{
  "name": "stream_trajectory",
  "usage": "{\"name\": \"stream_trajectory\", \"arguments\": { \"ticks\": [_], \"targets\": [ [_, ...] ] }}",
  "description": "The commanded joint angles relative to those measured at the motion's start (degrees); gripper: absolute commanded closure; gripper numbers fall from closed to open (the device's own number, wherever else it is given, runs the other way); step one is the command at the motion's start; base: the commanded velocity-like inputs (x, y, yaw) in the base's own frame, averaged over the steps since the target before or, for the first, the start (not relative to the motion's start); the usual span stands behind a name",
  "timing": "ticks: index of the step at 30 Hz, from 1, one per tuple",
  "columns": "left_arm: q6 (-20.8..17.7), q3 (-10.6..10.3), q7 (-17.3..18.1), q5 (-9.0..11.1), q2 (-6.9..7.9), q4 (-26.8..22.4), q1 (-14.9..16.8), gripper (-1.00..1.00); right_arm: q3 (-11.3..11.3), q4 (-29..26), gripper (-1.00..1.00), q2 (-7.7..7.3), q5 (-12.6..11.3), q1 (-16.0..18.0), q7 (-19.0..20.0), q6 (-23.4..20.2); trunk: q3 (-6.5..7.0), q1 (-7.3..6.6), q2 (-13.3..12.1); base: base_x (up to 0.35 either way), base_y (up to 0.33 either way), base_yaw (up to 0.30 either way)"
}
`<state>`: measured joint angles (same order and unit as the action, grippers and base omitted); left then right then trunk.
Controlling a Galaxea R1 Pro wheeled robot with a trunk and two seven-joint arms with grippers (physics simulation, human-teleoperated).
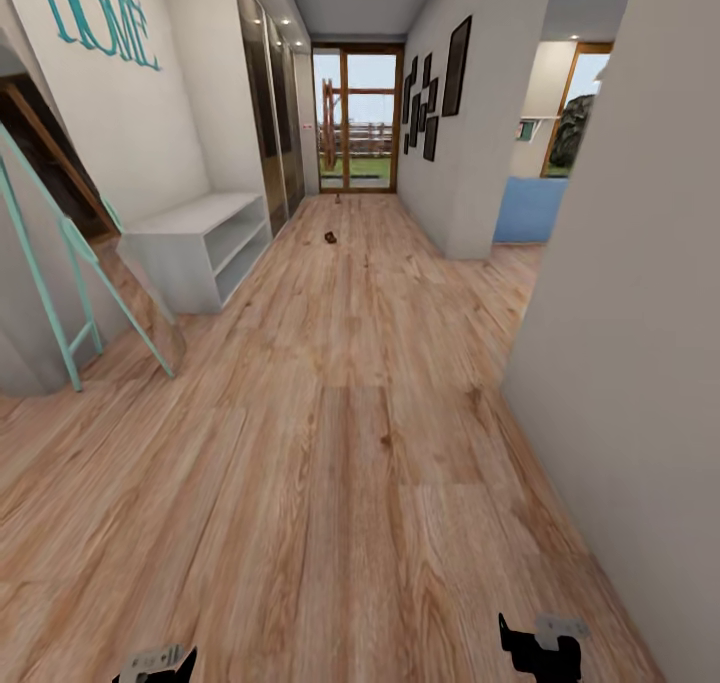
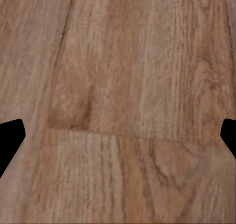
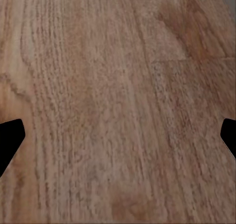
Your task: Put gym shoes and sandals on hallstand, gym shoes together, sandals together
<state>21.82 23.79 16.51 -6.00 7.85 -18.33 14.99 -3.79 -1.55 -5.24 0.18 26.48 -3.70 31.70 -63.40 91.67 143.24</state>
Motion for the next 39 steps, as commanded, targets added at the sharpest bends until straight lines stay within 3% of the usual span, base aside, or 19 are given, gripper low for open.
{"name": "stream_trajectory", "arguments": {
  "ticks": [1,39],
  "targets": [
    [0.2,0.5,0.3,-0.6,-0.03,0.0,0.0,-1.0,-0.3,0.1,-1.0,0.01,0.0,0.0,0.1,0.2,0.03,0.02,0.0,0.329,0.0,0.0],
    [0.2,0.3,0.3,-1.2,-0.11,0.1,0.1,-1.0,-0.3,0.1,-1.0,0.02,0.0,0.0,-0.1,0.2,0.23,0.02,0.0,0.329,0.0,0.0]
  ]
}}
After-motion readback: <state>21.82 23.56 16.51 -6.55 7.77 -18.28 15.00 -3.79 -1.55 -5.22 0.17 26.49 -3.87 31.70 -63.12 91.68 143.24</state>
